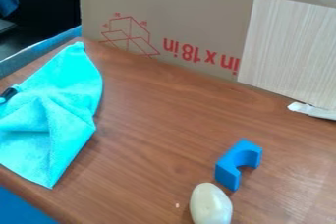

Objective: Unfold the cloth from left to right

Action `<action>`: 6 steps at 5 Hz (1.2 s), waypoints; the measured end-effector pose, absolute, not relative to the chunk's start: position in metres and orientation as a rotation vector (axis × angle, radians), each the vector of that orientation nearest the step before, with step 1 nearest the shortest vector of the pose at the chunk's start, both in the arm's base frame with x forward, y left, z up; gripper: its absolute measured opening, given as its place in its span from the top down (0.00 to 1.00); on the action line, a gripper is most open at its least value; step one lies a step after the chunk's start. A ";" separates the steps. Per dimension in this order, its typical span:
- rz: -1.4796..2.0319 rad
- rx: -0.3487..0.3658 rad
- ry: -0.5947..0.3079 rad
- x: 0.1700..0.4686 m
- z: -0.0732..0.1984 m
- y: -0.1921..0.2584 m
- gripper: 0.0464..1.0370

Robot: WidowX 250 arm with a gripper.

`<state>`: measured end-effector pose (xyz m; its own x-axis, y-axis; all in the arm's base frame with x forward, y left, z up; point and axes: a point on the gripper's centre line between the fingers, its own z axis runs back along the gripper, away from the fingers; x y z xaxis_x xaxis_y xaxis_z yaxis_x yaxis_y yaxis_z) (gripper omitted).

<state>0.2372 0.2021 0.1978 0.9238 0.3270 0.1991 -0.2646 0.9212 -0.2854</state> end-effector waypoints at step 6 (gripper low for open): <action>0.483 -0.152 -0.344 0.214 0.127 0.248 0.04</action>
<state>0.2137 0.2482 0.1272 0.8294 0.4789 0.2877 -0.4282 0.8757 -0.2232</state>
